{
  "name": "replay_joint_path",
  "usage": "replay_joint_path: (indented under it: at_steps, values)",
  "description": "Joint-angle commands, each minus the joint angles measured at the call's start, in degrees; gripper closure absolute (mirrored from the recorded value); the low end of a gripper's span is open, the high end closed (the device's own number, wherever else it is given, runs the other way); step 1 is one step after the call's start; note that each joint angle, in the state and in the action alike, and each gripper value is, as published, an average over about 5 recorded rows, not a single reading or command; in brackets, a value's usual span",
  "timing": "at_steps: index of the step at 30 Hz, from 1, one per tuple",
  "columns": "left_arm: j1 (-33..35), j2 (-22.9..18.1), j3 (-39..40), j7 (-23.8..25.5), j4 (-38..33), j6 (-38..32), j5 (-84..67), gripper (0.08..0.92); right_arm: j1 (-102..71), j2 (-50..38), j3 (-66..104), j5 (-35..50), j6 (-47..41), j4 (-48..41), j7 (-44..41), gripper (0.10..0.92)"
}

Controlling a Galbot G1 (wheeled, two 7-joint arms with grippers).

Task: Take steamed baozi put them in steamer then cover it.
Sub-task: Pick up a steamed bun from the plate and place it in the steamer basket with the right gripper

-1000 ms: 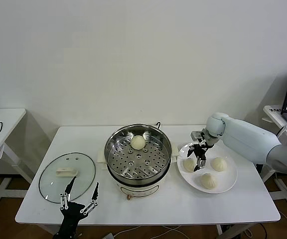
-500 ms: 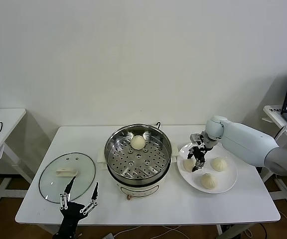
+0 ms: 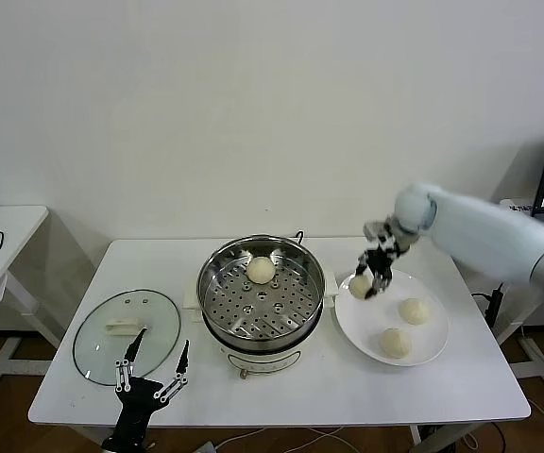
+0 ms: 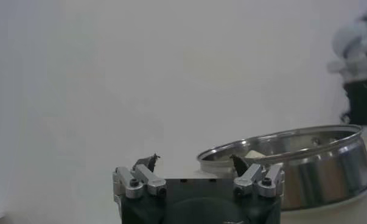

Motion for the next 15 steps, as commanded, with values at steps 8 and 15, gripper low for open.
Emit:
replay_joint_path:
  at_steps: [8, 15]
  values:
    - [-0.32, 0.19, 0.94, -0.07, -0.56, 0.09, 0.1, 0.177, 20.73, 10.59, -9.19, 14.68, -6.81, 16.1, -1.01, 0.396]
    - [-1.12, 0.23, 1.31, -0.31, -0.2, 0.06, 0.1, 0.177, 13.77, 18.19, -10.43, 18.6, -13.4, 16.37, 8.1, 0.397]
